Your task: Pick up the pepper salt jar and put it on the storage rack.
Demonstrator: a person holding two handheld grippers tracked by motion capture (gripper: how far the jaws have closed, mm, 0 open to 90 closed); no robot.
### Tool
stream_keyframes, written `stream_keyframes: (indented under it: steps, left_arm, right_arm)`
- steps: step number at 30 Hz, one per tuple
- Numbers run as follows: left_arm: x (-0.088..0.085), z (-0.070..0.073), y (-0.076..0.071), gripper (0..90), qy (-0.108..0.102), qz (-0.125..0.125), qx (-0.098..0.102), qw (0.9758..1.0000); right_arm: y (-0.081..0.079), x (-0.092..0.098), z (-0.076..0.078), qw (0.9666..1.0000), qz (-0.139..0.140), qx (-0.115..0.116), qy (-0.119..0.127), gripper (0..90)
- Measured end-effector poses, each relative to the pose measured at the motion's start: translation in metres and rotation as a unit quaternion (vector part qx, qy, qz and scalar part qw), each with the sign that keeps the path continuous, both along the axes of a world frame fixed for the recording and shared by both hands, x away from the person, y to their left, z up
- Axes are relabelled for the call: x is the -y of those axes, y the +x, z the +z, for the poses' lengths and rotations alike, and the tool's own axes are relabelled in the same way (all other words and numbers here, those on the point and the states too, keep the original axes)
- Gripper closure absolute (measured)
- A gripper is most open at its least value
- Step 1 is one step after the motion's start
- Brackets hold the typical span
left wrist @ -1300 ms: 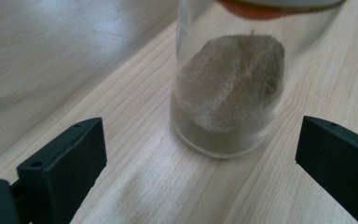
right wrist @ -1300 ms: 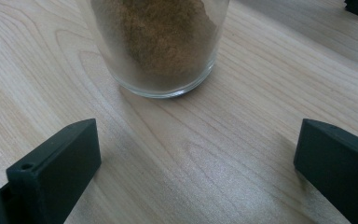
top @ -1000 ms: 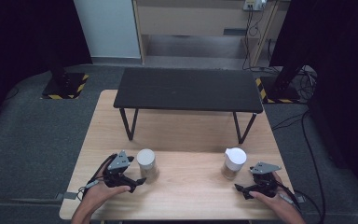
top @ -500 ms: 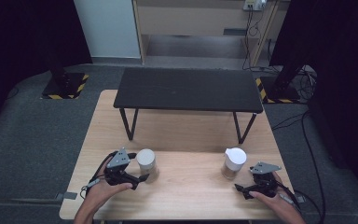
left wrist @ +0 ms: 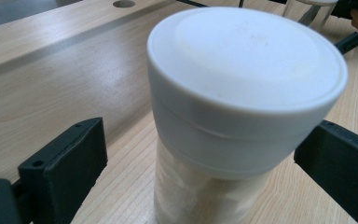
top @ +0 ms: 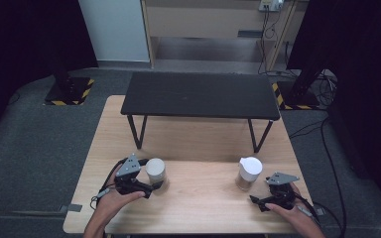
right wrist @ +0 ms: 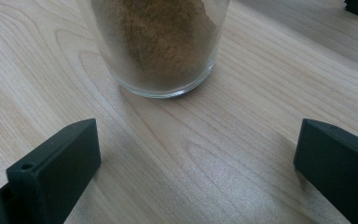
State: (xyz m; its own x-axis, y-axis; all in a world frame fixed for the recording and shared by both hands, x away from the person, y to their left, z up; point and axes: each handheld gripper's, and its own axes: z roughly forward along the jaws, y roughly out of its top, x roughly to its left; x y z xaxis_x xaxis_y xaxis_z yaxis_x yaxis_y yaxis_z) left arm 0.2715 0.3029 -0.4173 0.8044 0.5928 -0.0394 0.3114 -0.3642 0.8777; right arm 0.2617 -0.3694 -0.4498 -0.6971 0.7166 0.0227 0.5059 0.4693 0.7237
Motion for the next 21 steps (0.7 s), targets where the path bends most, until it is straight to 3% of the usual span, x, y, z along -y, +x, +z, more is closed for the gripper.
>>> stream_keyframes:
  steps: [14, 21]
  left_arm:
    - [0.0057, -0.0004, -0.0033, 10.2, -0.016, 0.018, 0.018, 0.9996]
    - [0.0044, -0.0012, 0.0005, 19.4, -0.023, 0.003, 0.013, 0.9997]
  right_arm:
    - [0.0000, 0.0001, 0.0000, 1.0000, 0.000, 0.000, 0.000, 1.3]
    - [0.0001, 0.0001, 0.0000, 1.0000, 0.000, 0.000, 0.000, 1.3]
